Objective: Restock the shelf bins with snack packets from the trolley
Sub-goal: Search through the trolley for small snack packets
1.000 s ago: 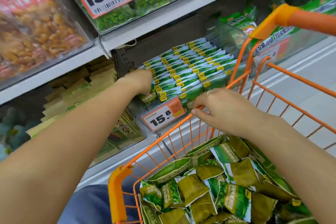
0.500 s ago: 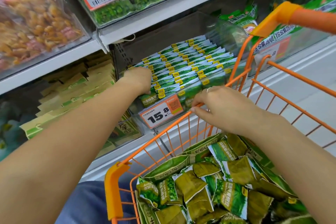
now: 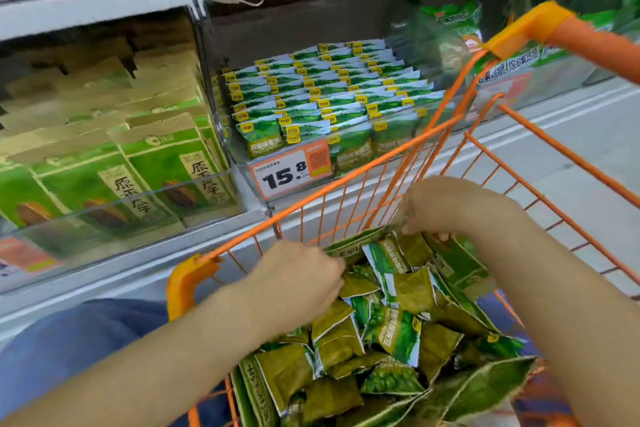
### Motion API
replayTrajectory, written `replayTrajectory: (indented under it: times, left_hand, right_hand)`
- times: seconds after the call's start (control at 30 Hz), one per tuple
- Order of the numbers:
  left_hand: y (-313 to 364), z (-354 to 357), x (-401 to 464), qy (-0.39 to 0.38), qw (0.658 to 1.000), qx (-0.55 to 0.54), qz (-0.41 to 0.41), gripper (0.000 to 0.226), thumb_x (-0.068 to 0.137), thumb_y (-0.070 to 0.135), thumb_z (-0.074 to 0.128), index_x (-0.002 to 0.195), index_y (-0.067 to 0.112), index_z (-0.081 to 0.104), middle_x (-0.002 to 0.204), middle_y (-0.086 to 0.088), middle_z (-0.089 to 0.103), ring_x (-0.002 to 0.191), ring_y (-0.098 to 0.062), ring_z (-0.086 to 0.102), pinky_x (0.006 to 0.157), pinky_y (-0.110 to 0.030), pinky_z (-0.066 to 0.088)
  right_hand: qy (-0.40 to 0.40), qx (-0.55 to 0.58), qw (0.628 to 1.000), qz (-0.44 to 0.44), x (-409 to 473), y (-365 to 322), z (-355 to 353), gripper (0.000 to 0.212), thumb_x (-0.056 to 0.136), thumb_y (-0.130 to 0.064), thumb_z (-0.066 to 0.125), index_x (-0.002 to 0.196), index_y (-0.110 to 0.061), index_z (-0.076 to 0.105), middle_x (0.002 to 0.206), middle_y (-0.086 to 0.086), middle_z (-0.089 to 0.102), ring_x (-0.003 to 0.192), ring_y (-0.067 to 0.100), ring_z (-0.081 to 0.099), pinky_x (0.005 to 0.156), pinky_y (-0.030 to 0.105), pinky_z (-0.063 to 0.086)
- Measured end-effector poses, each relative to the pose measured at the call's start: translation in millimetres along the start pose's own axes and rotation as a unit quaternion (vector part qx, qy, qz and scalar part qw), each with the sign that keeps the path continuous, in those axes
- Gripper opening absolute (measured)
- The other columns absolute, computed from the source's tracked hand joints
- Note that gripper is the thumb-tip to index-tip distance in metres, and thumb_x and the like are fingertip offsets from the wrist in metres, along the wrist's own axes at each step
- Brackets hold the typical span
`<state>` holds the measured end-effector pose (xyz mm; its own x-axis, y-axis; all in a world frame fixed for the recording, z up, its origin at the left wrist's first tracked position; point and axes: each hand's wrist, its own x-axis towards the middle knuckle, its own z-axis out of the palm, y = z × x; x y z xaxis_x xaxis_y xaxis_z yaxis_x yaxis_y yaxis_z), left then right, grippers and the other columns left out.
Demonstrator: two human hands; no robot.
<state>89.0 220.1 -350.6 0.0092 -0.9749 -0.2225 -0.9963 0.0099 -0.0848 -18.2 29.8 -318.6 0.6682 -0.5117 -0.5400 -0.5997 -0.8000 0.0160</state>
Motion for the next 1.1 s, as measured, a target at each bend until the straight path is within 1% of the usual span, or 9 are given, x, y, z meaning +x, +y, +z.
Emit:
replayTrajectory:
  times: [0.2,0.3,0.43,0.57,0.7,0.77,0.9,1.0,1.1]
  left_hand:
    - [-12,3,7,-0.080,0.996,0.035,-0.011,0.027,0.103,0.030,0.035,0.109,0.013,0.056,0.099,-0.008,0.064,0.090,-0.030,0.063,0.056,-0.032,0.037]
    - [-16,3,7,-0.082,0.996,0.021,-0.021,0.024,0.103,0.026,0.038,0.107,0.013,0.058,0.100,-0.010,0.064,0.092,-0.030,0.063,0.062,-0.033,0.039]
    - [-15,-1,6,-0.017,0.997,-0.064,-0.036,0.030,0.103,0.035,0.037,0.114,0.011,0.051,0.092,-0.008,0.061,0.083,-0.030,0.060,0.056,-0.031,0.037]
    - [-5,-12,2,0.076,0.987,-0.125,-0.071,0.065,0.086,0.073,0.035,0.120,0.020,0.050,0.069,0.003,0.050,0.074,-0.025,0.057,0.053,-0.031,0.031]
    - [-1,-20,0,0.175,0.962,-0.190,-0.087,0.044,0.088,0.066,0.042,0.082,0.024,0.051,0.052,0.006,0.038,0.063,-0.017,0.057,0.050,-0.030,0.030]
    - [-4,-24,-1,0.162,0.902,-0.382,-0.120,0.042,0.091,0.049,0.055,0.065,0.017,0.050,0.046,0.003,0.050,0.052,-0.011,0.056,0.048,-0.028,0.037]
    - [-10,-33,1,0.096,0.675,-0.723,-0.109,0.035,0.078,0.031,0.069,0.075,-0.002,0.058,0.063,-0.023,0.062,0.051,-0.016,0.066,0.050,-0.028,0.054]
    - [-8,-40,0,0.117,0.628,-0.760,-0.120,0.046,0.079,0.028,0.068,0.092,-0.015,0.057,0.069,-0.029,0.054,0.057,-0.017,0.069,0.054,-0.025,0.057]
    - [-11,-45,1,0.184,0.648,-0.723,-0.154,0.036,0.088,0.017,0.067,0.053,0.006,0.064,0.049,0.002,0.049,0.062,-0.014,0.067,0.062,-0.024,0.057]
  right_hand:
    - [-0.085,0.075,0.993,0.034,14,-5,22,0.025,0.093,-0.025,0.062,0.099,0.000,0.057,0.089,0.016,0.064,0.066,0.026,0.072,0.066,0.038,0.060]
    - [-0.088,0.016,0.996,0.014,16,-21,30,0.023,0.094,-0.019,0.057,0.077,-0.008,0.048,0.067,0.008,0.057,0.065,0.025,0.070,0.066,0.036,0.057]
    - [-0.085,0.147,0.985,-0.006,15,-16,19,0.011,0.091,-0.007,0.052,0.099,0.000,0.055,0.056,0.010,0.066,0.055,0.019,0.068,0.053,0.028,0.056]
    - [-0.121,0.427,0.891,-0.095,-6,-19,-8,0.022,0.093,-0.006,0.054,0.115,-0.008,0.053,0.068,0.015,0.070,0.056,0.019,0.067,0.052,0.022,0.053]
    - [-0.166,0.556,0.797,-0.169,-30,-29,-26,0.014,0.087,-0.019,0.059,0.096,-0.011,0.066,0.066,0.015,0.070,0.050,0.015,0.066,0.047,0.019,0.054]
    - [-0.131,0.595,0.766,-0.207,-34,-24,-30,0.028,0.076,-0.037,0.063,0.090,-0.013,0.070,0.050,0.008,0.060,0.036,0.011,0.053,0.037,0.017,0.044]
    - [-0.001,0.615,0.749,-0.246,-28,-13,-31,0.061,0.060,-0.062,0.078,0.093,-0.012,0.066,0.043,-0.010,0.029,0.036,0.004,0.020,0.037,0.017,0.017]
    - [0.045,0.577,0.774,-0.258,-27,-13,-28,0.034,0.064,-0.050,0.079,0.080,-0.024,0.065,0.057,-0.010,0.050,0.050,0.004,0.045,0.046,0.016,0.040]
    - [0.038,0.566,0.771,-0.291,-27,-16,-24,0.017,0.073,-0.028,0.082,0.076,-0.026,0.065,0.077,-0.009,0.062,0.075,0.006,0.061,0.066,0.025,0.055]
